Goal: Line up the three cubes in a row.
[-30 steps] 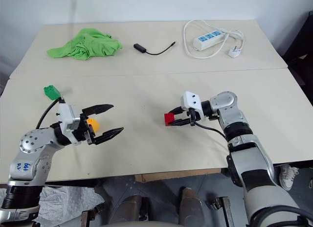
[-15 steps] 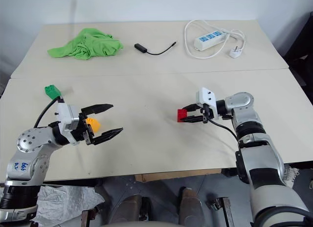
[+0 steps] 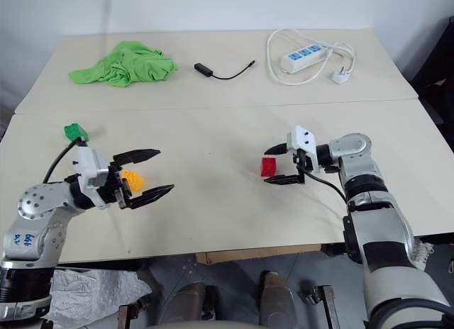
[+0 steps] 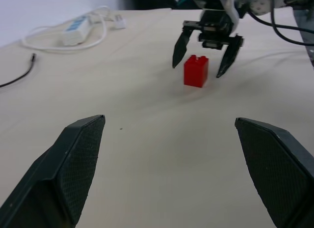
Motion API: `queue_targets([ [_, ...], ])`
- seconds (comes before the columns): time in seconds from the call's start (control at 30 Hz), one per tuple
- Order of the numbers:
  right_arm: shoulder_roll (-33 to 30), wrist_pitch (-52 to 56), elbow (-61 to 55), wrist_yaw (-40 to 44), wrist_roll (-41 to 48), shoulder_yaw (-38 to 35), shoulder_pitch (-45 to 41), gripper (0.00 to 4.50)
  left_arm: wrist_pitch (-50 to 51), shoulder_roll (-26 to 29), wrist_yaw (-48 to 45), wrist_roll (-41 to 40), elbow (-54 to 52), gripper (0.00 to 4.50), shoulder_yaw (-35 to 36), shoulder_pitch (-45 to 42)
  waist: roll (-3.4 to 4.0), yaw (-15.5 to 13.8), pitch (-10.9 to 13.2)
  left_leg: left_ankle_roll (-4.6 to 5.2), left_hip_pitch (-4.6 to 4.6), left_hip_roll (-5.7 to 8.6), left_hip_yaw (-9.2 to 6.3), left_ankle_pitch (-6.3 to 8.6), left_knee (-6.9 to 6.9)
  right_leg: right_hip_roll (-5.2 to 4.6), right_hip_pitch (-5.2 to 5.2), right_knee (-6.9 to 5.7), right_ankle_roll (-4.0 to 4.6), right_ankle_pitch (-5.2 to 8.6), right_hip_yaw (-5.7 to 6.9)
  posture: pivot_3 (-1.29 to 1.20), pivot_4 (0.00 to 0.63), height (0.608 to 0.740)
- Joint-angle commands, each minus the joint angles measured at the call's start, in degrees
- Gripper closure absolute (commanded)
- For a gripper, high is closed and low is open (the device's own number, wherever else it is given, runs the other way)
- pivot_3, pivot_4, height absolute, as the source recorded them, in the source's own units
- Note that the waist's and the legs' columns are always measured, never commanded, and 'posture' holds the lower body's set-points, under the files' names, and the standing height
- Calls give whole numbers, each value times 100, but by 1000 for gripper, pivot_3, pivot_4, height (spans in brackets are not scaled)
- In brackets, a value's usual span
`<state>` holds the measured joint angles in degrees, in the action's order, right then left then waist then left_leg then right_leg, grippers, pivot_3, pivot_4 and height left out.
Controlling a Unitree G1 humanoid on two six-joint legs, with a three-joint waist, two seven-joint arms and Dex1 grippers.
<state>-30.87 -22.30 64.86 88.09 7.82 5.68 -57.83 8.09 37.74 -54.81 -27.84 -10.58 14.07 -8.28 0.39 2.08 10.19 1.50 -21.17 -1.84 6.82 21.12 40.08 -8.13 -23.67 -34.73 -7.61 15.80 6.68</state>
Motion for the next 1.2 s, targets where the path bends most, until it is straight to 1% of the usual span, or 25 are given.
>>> queue_targets([
  [0.03, -381, 455, -1060, 441, 1165, -71, 60, 72, -270, 64, 208, -123, -34, 0, 836, 441, 5, 15, 3, 0, 0, -10, -6, 0, -1, -3, -1, -1, 0, 0, 1, 0, 150, 740],
  [0.07, -432, 554, -1182, 441, 1193, -16, 93, 72, -280, 61, 211, -155, -34, 0, 938, 537, 6, 23, 4, 0, 0, -13, -4, 0, 0, -3, -1, -2, 0, 0, 2, 0, 150, 740],
  [0.13, -558, 950, -2079, 441, 1689, 33, 473, 72, -352, -78, 432, -244, 52, 0, 1559, 980, 6, 20, 4, 0, 2, -13, -4, 0, -1, -3, 1, -1, 1, 0, 5, 0, 150, 740],
  [0.17, -563, 1090, -2616, 441, 1986, -12, 779, 72, -456, -165, 547, -266, 223, 0, 1978, 1275, 4, 33, 2, -1, 1, -19, -5, 1, -2, -4, 1, 1, 0, 0, 5, 0, 150, 740],
  [0.23, -435, 1336, -3480, 338, 2275, -275, 1415, 72, -593, -307, 724, -347, 567, 0, 2624, 1737, 1, 41, 1, -5, 7, -30, -4, 4, -6, -5, 1, 0, 7, 4, 12, 0, 150, 740],
  [0.3, -378, 1679, -4167, 42, 2490, -444, 1909, 72, -779, -420, 799, -404, 1124, 0, 3139, 2124, 1, 27, 2, -7, 3, -31, -3, 6, -9, -6, -1, 2, 10, 6, 24, 0, 150, 740],
  [0.43, -260, 1872, -5002, -398, 2573, -607, 2552, 72, -1088, -517, 988, -407, 1956, 0, 3677, 2435, -3, -50, 3, 1, 3, -15, 6, 11, 0, -25, -4, -5, 6, 3, 23, 0, 150, 740],
  [0.57, -196, 1865, -5383, -742, 2538, -849, 2920, 72, -1228, -507, 1190, -477, 2473, 0, 3872, 2342, -33, -152, -13, 6, 8, -3, -8, 12, 2, -44, 0, -13, 4, 1, 28, 0, 150, 740],
  [0.7, -235, 1737, -5521, -1013, 2491, -1143, 3069, 72, -1182, -526, 1440, -561, 2407, 0, 3716, 1953, -39, -204, -16, 8, 5, 0, -11, 16, 2, -50, -2, -12, 15, -6, 28, 0, 150, 740],
  [0.8, -319, 1773, -5615, -1075, 2480, -1280, 3181, 72, -818, -626, 1923, -568, 1868, 0, 3291, 1453, -40, -204, -17, 8, 6, 0, -11, 17, 0, -50, -1, -12, 16, -6, 31, 0, 150, 740],
  [0.87, -335, 1841, -5755, -1106, 2495, -1316, 3256, 72, -548, -710, 2461, -488, 1558, 0, 2932, 888, -41, -212, -17, 10, 5, 3, -14, 15, 0, -49, 1, -14, 16, -7, 34, 0, 150, 740],
  [1.0, -283, 2008, -6005, -1223, 2532, -1284, 3297, 72, 442, -858, 4056, 62, 1372, 0, 2302, -76, -44, -181, -19, 11, 8, 4, -8, 14, 2, -43, 1, -20, 14, -8, 33, 0, 150, 740],
  [1.1, -225, 2167, -6168, -1309, 2591, -1262, 3315, 72, 953, -1036, 4779, 179, 1411, 0, 1990, -740, -46, -162, -20, 12, 13, 12, 2, 14, -1, -39, 1, -20, 14, -8, 35, 0, 150, 740],
  [1.2, -151, 2392, -6354, -1395, 2650, -1190, 3351, 72, 1276, -1054, 5530, 582, 2149, 0, 1672, -1723, -55, -175, -18, 11, 11, 18, 5, 13, 1, -33, 0, -16, 13, -8, 50, 0, 150, 740],
])
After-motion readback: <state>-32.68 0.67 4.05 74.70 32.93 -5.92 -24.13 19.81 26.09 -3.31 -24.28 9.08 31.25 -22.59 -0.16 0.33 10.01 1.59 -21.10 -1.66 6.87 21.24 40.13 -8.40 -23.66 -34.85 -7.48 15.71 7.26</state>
